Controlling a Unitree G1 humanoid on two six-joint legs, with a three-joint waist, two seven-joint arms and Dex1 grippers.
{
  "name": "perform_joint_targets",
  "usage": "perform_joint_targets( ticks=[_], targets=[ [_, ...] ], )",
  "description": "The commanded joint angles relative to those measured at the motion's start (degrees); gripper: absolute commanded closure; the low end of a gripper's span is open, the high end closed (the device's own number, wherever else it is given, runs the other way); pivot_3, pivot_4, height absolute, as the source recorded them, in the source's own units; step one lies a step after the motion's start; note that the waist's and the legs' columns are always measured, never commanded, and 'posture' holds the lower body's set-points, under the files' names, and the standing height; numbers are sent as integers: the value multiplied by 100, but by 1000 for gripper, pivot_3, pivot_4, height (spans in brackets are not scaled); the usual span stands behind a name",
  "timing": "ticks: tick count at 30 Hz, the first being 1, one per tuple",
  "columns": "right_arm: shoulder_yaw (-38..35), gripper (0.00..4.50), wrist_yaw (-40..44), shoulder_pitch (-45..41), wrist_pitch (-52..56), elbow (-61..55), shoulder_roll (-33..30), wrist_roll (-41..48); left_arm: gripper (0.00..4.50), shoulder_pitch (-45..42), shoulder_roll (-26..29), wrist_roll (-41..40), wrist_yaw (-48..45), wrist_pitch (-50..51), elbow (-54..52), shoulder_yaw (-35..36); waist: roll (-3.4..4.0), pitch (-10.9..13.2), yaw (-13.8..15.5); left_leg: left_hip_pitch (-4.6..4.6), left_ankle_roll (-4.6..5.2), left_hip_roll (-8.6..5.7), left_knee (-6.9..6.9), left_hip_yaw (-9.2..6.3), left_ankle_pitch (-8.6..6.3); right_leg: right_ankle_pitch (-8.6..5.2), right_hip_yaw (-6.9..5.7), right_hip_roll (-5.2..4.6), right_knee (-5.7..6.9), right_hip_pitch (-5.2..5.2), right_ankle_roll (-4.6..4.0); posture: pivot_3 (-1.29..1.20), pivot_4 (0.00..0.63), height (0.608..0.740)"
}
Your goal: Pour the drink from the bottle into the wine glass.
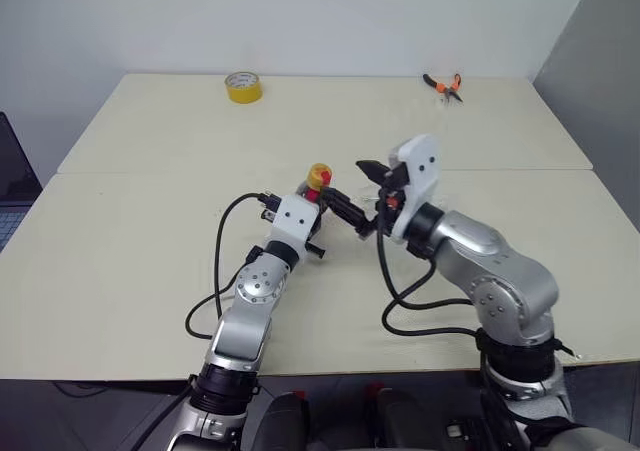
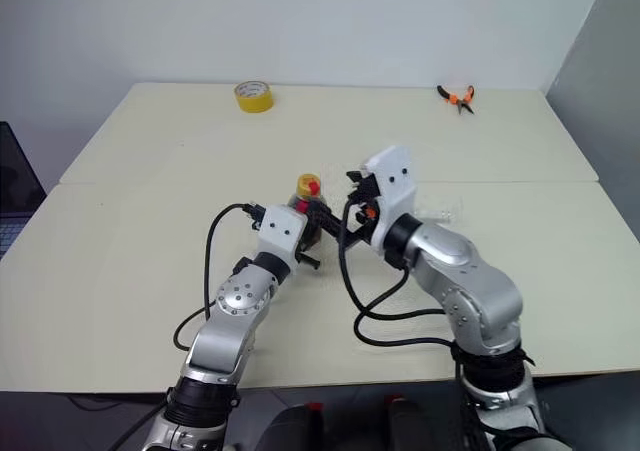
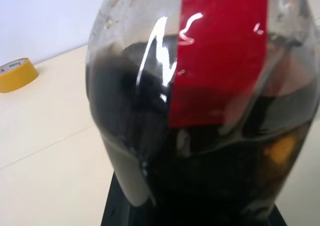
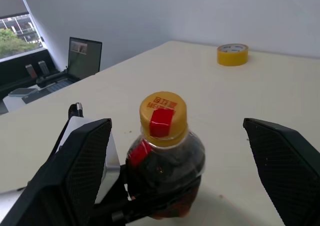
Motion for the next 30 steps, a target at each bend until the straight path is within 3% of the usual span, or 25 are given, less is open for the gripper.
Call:
perform_joint_targets(
  ticks=[1, 16, 20, 26, 27, 30],
  targets=[
    [-23, 0, -87, -212, -242, 94, 76, -102, 3834, -115, -3, 2, -11, -210, -191, -11, 0, 0, 2, 0, 0, -1, 2, 2, 0, 0, 1, -2, 0, 0, 0, 0, 150, 740],
    [123, 0, -122, -414, -623, 528, 390, -301, 3834, -94, -20, 14, 16, -201, -212, -14, 0, 0, 1, 0, 0, 0, 0, 0, 0, 0, -1, -2, 1, 0, 0, 0, 150, 740],
    [169, 938, -47, -389, -598, 482, 361, -316, 3834, -96, -28, 15, 23, -210, -203, -17, 0, 0, 1, 0, 0, 0, 0, 0, 0, 0, -1, -2, 1, 0, 0, 0, 150, 740],
    [284, 3112, 41, -387, -569, 427, 254, -366, 3834, -97, -32, 17, 26, -223, -199, -22, 0, 0, 1, 0, 0, 0, 0, 0, 0, 0, -1, -2, 1, 0, 0, 0, 150, 740],
    [293, 3291, 41, -386, -573, 428, 247, -373, 3834, -97, -31, 17, 27, -225, -198, -23, 0, 0, 1, 0, 0, 0, 1, 0, 0, 0, -1, -2, 1, 0, 0, 0, 150, 740],
    [297, 3289, 26, -379, -591, 436, 245, -377, 3834, -95, -28, 21, 30, -225, -200, -23, 0, 0, 1, 0, 0, 0, 1, 0, 0, 0, -1, -2, 1, 0, 0, 0, 150, 740]
  ],
)
